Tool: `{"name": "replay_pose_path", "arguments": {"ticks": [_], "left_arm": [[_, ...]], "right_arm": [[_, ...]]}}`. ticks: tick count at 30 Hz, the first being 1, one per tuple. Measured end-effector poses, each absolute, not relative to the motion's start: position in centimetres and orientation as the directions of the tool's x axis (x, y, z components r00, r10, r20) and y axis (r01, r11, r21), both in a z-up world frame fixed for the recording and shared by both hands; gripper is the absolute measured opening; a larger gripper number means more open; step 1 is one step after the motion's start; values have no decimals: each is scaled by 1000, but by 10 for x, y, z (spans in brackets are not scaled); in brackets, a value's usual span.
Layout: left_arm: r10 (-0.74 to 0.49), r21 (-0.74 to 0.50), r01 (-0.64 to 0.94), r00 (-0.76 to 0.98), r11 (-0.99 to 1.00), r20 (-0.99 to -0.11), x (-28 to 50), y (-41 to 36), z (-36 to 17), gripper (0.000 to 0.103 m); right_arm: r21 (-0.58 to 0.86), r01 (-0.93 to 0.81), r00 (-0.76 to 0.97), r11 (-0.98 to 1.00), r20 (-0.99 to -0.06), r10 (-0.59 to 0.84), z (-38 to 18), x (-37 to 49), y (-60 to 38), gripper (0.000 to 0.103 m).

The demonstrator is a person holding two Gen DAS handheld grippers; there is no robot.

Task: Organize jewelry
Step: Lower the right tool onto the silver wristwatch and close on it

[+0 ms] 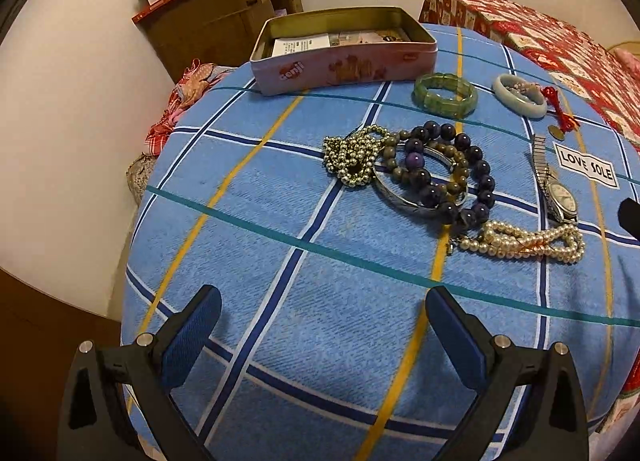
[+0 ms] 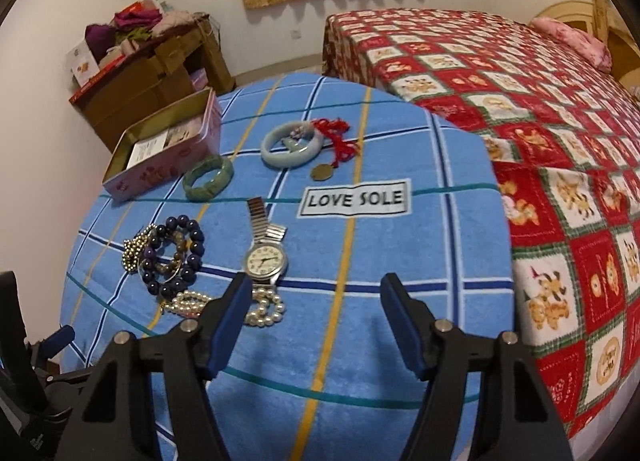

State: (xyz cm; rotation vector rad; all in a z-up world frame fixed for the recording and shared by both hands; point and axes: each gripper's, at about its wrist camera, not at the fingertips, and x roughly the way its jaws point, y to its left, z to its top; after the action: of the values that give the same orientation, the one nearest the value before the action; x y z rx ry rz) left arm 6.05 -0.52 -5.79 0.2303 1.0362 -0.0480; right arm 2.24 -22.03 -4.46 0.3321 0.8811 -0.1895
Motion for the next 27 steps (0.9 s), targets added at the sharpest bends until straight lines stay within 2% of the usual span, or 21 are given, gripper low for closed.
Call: {"name": "replay_pose_path", "arguments": {"ticks": [27], "left_arm": [[78,168,147,481,975,-873,74,-5,-70,102]], "right_arm": [[186,288,579,939,-815,-16,-59,45,-215,70]]}}
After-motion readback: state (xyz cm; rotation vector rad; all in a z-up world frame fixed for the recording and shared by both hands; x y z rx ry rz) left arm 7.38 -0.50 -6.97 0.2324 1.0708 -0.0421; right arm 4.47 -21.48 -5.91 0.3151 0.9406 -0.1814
